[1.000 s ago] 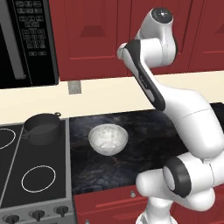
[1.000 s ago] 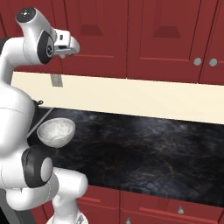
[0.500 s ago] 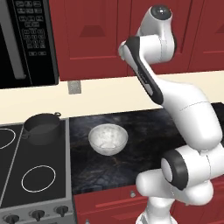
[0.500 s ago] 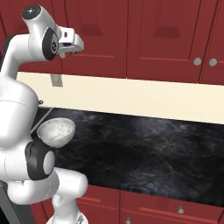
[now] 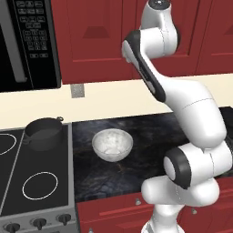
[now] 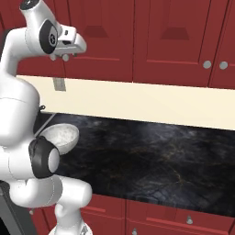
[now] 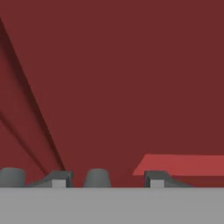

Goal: Open the cabinet and move the ladle to the pot. Then close the cabinet.

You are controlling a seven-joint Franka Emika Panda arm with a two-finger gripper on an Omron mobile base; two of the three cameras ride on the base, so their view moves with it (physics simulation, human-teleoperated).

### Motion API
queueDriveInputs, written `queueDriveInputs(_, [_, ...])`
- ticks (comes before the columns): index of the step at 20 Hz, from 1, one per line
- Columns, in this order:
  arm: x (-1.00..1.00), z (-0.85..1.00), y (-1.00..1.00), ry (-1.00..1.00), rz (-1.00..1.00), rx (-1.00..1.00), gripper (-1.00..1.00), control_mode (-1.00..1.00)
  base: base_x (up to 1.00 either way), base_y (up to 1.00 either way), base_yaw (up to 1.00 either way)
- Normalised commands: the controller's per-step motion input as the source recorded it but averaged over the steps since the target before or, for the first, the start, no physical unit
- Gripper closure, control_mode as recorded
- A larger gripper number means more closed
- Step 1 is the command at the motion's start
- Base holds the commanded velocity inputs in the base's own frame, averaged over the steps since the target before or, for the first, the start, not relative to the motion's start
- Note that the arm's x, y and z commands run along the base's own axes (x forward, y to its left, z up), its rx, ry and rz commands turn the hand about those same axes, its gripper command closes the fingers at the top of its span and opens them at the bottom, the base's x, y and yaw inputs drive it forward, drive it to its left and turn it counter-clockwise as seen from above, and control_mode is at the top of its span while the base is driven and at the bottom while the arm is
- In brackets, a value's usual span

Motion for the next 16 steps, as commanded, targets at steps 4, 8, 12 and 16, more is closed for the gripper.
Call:
queueDriveInputs(4, [0.0, -0.65, 0.0, -0.08, -0.02, -0.01, 1.0, -1.0, 0.0, 0.0, 0.0])
queueDriveInputs(8, [-0.14, -0.53, -0.27, -0.06, 0.0, 0.0, 1.0, -1.0, 0.0, 0.0, 0.0])
queueDriveInputs(12, [-0.97, -0.36, -0.71, -0.04, 0.0, 0.0, 1.0, -1.0, 0.0, 0.0, 0.0])
queueDriveInputs(16, [-1.0, -0.26, -0.89, 0.0, 0.0, 0.01, 1.0, -1.0, 0.0, 0.0, 0.0])
